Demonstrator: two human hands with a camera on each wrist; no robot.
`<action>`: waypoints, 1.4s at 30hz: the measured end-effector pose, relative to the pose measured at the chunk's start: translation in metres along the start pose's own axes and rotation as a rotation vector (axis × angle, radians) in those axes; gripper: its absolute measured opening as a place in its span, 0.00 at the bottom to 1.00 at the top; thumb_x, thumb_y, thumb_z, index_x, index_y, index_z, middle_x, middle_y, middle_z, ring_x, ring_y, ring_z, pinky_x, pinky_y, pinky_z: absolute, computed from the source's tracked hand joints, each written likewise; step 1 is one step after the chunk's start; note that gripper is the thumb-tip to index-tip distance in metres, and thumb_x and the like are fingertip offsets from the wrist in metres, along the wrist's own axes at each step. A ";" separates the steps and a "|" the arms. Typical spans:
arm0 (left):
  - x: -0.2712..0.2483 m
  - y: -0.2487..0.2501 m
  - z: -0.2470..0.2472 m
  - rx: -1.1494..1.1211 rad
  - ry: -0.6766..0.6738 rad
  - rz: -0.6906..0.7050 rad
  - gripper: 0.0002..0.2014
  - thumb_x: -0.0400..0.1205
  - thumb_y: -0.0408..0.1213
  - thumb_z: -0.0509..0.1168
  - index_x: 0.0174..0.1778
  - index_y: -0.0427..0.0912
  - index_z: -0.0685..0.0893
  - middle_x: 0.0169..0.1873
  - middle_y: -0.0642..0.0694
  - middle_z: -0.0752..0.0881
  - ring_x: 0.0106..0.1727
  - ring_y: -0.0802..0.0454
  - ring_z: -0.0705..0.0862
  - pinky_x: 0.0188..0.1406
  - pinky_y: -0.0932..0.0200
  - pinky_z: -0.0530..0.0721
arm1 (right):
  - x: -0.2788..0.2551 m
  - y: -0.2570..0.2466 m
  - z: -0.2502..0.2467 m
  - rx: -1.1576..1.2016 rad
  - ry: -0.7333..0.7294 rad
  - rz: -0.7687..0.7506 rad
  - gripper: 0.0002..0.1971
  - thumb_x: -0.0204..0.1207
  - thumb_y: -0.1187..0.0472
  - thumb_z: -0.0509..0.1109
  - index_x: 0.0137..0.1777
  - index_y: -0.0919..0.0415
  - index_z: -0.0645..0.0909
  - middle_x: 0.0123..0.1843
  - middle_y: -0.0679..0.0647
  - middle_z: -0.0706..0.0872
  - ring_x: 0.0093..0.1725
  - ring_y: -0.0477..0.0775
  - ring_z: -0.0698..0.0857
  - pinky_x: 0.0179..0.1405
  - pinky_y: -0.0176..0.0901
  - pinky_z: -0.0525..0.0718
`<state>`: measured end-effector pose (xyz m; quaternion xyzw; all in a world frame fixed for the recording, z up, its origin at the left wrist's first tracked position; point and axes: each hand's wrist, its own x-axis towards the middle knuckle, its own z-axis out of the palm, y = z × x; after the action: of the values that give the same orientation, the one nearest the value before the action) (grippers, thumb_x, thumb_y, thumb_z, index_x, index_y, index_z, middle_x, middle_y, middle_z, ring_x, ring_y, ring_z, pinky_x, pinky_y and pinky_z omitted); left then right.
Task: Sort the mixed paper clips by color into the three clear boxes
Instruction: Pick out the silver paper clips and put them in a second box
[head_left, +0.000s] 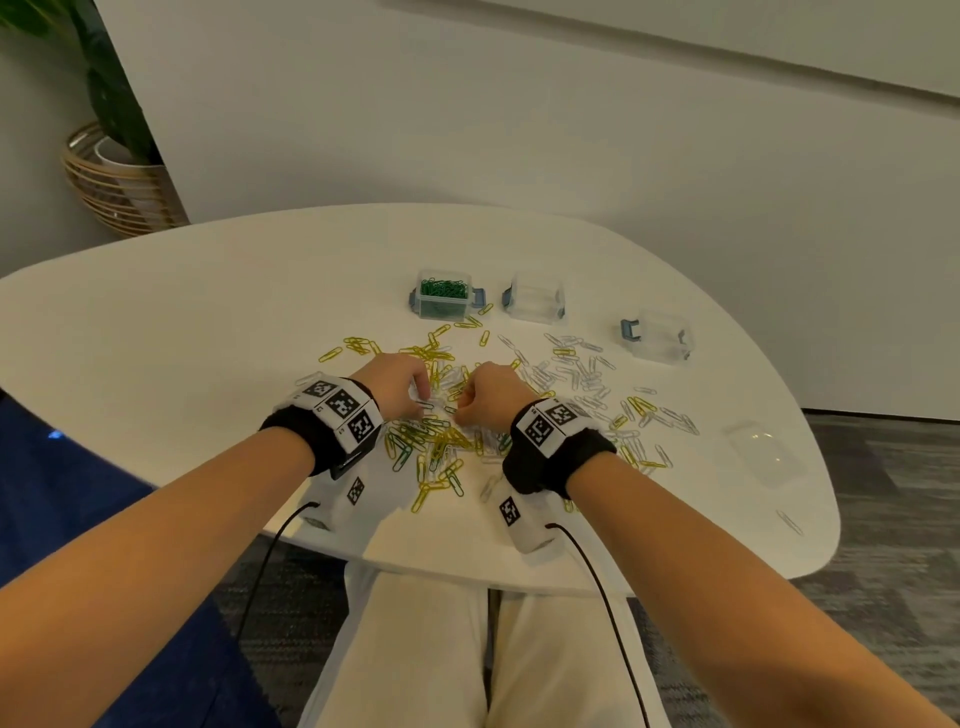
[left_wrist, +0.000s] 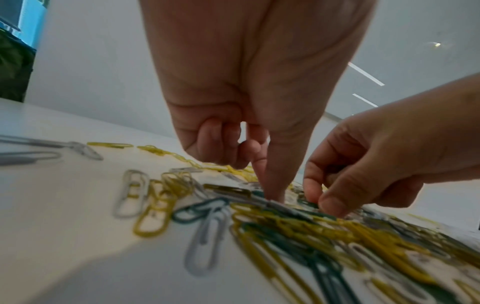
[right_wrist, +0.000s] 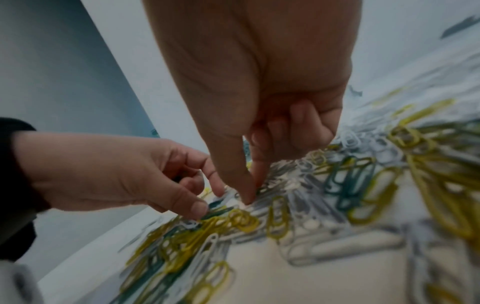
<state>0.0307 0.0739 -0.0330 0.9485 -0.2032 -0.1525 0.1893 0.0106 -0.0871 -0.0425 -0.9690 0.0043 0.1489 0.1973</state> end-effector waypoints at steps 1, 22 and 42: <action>-0.001 0.000 -0.001 0.007 0.000 0.003 0.11 0.73 0.38 0.75 0.49 0.43 0.85 0.44 0.52 0.74 0.47 0.54 0.73 0.47 0.62 0.70 | -0.001 -0.001 0.000 -0.051 -0.009 -0.018 0.10 0.69 0.58 0.74 0.42 0.63 0.79 0.41 0.59 0.84 0.43 0.58 0.84 0.39 0.47 0.81; 0.004 -0.008 -0.011 -0.085 0.114 -0.005 0.09 0.76 0.35 0.71 0.50 0.41 0.81 0.40 0.51 0.76 0.44 0.52 0.76 0.43 0.60 0.72 | -0.020 -0.010 -0.002 0.254 -0.023 -0.104 0.08 0.72 0.59 0.76 0.47 0.63 0.88 0.32 0.43 0.80 0.30 0.39 0.76 0.28 0.29 0.72; -0.014 0.023 0.008 -1.621 -0.403 -0.291 0.08 0.82 0.29 0.50 0.50 0.38 0.74 0.31 0.47 0.71 0.28 0.54 0.68 0.20 0.64 0.68 | -0.058 0.068 -0.034 0.630 -0.029 0.020 0.07 0.81 0.61 0.65 0.50 0.56 0.86 0.30 0.45 0.74 0.25 0.43 0.69 0.25 0.32 0.67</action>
<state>0.0083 0.0578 -0.0269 0.4909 0.0630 -0.4398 0.7494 -0.0399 -0.1656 -0.0214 -0.8579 0.0569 0.1560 0.4863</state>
